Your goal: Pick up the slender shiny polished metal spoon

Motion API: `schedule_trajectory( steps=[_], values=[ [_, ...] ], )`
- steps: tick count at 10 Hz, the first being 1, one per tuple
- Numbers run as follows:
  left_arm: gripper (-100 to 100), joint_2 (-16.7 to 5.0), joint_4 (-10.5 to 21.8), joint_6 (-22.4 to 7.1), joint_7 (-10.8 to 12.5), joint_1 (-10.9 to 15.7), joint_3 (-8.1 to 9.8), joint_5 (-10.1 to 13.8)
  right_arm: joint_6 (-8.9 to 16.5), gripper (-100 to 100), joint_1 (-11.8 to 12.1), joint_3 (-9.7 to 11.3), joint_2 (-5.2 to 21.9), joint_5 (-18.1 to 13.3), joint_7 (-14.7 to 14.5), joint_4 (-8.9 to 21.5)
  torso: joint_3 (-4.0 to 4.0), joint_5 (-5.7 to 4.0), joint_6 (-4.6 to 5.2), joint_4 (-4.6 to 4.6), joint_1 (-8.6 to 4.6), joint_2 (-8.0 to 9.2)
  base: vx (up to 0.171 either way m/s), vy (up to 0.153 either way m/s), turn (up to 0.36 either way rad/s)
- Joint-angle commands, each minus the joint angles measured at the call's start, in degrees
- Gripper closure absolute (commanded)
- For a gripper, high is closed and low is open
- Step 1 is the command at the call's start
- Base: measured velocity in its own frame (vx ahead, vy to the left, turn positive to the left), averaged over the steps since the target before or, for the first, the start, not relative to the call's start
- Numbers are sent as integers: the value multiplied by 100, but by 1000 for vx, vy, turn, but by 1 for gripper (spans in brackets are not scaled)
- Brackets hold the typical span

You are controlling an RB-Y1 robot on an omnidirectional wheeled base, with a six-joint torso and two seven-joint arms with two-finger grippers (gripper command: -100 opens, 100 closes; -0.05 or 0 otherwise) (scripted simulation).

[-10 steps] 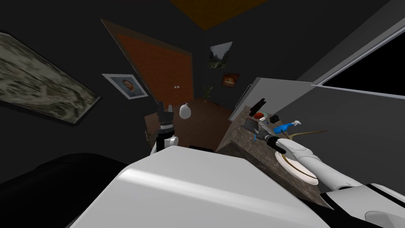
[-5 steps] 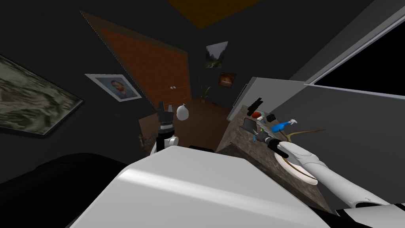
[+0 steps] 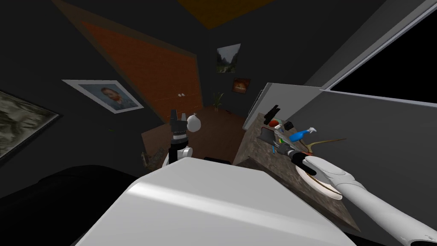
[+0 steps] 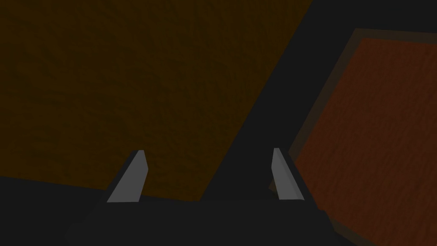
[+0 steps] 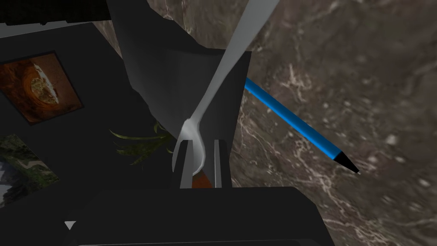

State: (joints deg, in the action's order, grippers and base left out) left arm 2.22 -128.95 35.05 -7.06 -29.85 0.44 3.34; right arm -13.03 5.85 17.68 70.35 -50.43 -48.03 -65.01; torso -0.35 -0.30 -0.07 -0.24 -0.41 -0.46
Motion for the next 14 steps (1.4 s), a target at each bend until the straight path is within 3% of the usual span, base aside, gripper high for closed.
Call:
schedule_trajectory(
  steps=[1, 2, 4, 5, 7, 8, 10, 11, 13, 14],
  values=[
    [0, 0, 0, 0, 0, 0, 0, 0, 38, 100, 224, -65, 16, -1, -4, -194, 0, 0, 0, 0, 0, 0, 37, 7, 36],
    [0, 0, 0, 0, 0, 1, 0, 0, 60, 100, 428, -330, 73, -36, -75, -412, 5, -4, -6, 0, -1, 10, 79, 17, -122],
    [0, 0, 0, 0, 0, 0, 0, 0, 60, 100, 672, -392, 73, -36, -75, -618, 1, 3, 2, 1, 2, 2, 75, 10, -80],
    [0, 0, 0, 0, 0, 1, 0, 0, 81, 100, 887, -675, 131, -71, -146, -827, 3, -2, -6, 0, -2, 7, 90, 0, -130],
    [0, 0, 0, 0, 0, 0, 0, 0, 81, 100, 1120, -720, 131, -71, -146, -1041, -1, 0, -2, -1, 0, -1, 74, 13, -64],
    [0, 0, 0, 0, 0, 1, 0, 0, 103, 100, 1367, -1001, 188, -106, -218, -1286, 3, -1, -7, 0, 2, 7, 91, 24, -172],
    [0, 0, 0, 0, 0, 0, 0, 0, 103, 100, 1568, -1047, 188, -106, -218, -1465, -2, 2, -6, -1, 2, -3, 76, 10, -47],
    [0, 0, 0, 0, 0, 1, 0, 0, 124, 100, 1788, -1310, 246, -141, -289, -1699, 2, 0, -9, 0, 0, 5, 98, 11, -195],
    [0, 0, 0, 0, 0, 0, 0, 0, 124, 100, 2016, -1375, 246, -141, -289, -1889, -2, 3, -8, -1, 3, -3, 72, 19, -45],
    [0, 0, 0, 0, 0, 1, 0, 0, 123, 100, 1953, -1364, 232, -142, -294, -1830, 2, 0, -12, 0, 4, 7, 10, 10, 15]
  ],
)
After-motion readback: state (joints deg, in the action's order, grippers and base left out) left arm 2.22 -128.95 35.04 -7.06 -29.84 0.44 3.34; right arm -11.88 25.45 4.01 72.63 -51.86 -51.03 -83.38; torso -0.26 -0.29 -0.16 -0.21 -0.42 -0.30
